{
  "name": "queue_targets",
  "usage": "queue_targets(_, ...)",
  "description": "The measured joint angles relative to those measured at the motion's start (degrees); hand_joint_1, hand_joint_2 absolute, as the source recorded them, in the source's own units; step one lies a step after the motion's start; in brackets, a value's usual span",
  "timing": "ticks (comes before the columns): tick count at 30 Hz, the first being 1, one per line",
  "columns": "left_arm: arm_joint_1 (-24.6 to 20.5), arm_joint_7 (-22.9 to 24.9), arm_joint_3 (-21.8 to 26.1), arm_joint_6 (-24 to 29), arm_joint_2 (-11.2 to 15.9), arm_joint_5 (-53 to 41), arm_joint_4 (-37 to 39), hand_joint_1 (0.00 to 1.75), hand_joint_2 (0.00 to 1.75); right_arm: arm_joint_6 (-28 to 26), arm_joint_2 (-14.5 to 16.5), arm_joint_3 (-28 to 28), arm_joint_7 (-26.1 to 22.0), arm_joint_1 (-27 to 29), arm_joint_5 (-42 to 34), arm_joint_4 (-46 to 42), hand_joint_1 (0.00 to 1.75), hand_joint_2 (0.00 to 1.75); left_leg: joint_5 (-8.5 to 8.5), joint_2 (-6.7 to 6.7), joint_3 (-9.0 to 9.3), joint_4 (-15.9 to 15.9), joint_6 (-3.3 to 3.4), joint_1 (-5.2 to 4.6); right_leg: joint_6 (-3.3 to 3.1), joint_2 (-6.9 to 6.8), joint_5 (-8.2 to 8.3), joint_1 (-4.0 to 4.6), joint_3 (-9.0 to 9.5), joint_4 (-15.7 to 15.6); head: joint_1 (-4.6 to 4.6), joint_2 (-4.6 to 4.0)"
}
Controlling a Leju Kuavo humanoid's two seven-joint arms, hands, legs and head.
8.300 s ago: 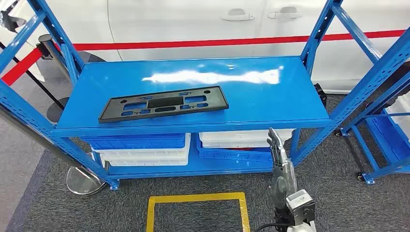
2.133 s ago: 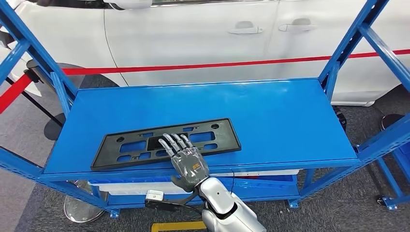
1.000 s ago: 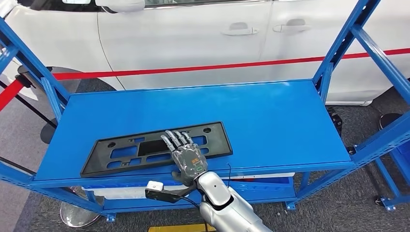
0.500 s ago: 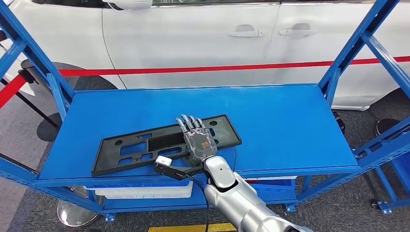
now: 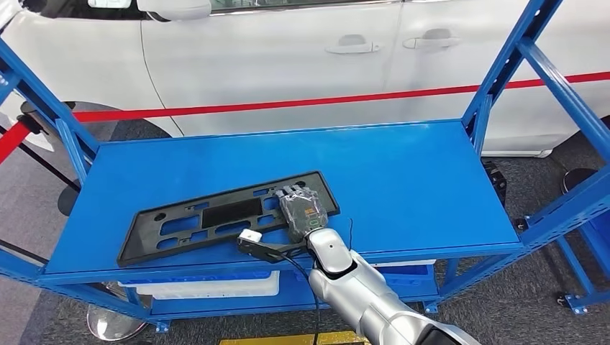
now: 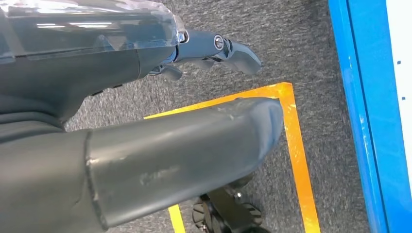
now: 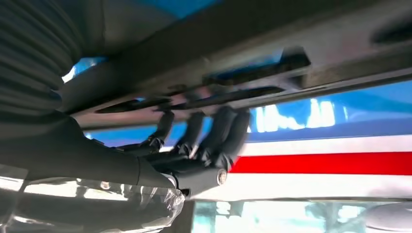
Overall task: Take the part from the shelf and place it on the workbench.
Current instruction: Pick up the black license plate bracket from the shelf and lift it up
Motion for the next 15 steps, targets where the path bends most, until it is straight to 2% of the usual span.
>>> queue_targets(1,0.06,0.01,0.00,-0.01,-0.01,0.01,0.01,0.00,0.00,0.05,0.00,0.00,-0.04,-0.07,0.08,0.31,1.62,1.75,-0.56,0.00,-1.27,2.52,-0.07,0.00,-0.06,-0.02,-0.07,0.09,0.06,0.03,-0.02,0.00)
queue_targets(2,0.12,0.01,0.00,-0.02,-0.01,0.01,0.01,0.00,0.00,0.10,0.00,0.00,-0.09,-0.15,0.14,0.58,1.63,1.75,0.00,0.01,-1.60,2.99,-0.08,0.00,-0.08,-0.02,-0.16,0.14,0.17,0.07,-0.02,0.00)
queue_targets(3,0.15,0.01,0.00,-0.02,-0.02,0.01,0.02,0.00,0.00,0.13,0.01,0.01,-0.12,-0.24,0.19,0.77,1.63,1.75,1.65,0.01,-0.75,1.04,-0.03,0.00,-0.05,-0.02,-0.29,0.16,0.34,0.14,-0.03,0.00)
queue_targets(5,0.11,0.02,0.00,-0.03,0.01,0.01,0.02,0.00,0.00,0.24,0.04,0.02,-0.13,-0.55,0.32,1.06,1.64,1.75,5.59,0.04,2.97,-6.72,0.20,-0.02,0.23,0.01,-0.69,0.21,0.70,0.39,-0.03,0.00)
queue_targets(6,0.06,0.01,0.00,-0.03,0.01,0.01,0.02,0.00,0.00,0.37,0.05,0.02,-0.09,-0.75,0.39,1.18,1.64,1.75,6.69,0.01,4.51,-9.96,0.44,-0.12,0.46,0.05,-0.87,0.31,0.72,0.59,-0.04,0.00)
queue_targets(7,0.03,0.01,0.00,-0.04,0.02,0.01,0.02,0.00,0.00,0.51,0.07,0.02,-0.04,-0.93,0.52,1.30,1.64,1.75,7.08,-0.02,5.36,-11.83,0.69,-0.22,0.71,0.08,-0.97,0.42,0.66,0.74,-0.03,0.00)
queue_targets(9,0.07,0.01,0.01,-0.05,0.01,-0.01,0.02,0.00,0.00,0.92,0.07,0.02,0.15,-1.17,0.98,1.51,1.63,1.75,6.92,-0.09,5.54,-12.51,1.26,-0.45,1.19,0.13,-0.95,0.55,0.54,0.79,-0.03,0.00)
queue_targets(11,0.12,0.01,0.02,-0.09,-0.07,-0.02,0.02,0.00,0.00,1.43,0.04,0.02,0.30,-1.32,1.56,1.64,1.63,1.75,7.17,0.02,5.67,-12.83,1.98,-0.21,1.75,0.12,-1.48,0.50,0.41,1.31,0.02,0.00)
queue_targets(13,0.05,0.01,0.02,-0.13,-0.17,-0.03,0.02,0.00,0.00,1.83,0.01,0.02,0.34,-1.37,1.95,1.78,1.64,1.75,7.44,0.16,5.76,-13.20,2.68,0.04,2.31,0.11,-4.04,0.42,-1.36,5.23,0.24,0.00)
queue_targets(15,0.05,0.01,0.02,-0.14,-0.22,-0.10,0.02,0.00,0.00,2.01,-0.09,0.02,0.33,-1.16,2.17,1.96,1.64,1.75,7.48,0.22,5.62,-13.23,2.95,-0.02,2.66,0.09,-7.65,0.26,-5.09,12.79,0.43,0.00)
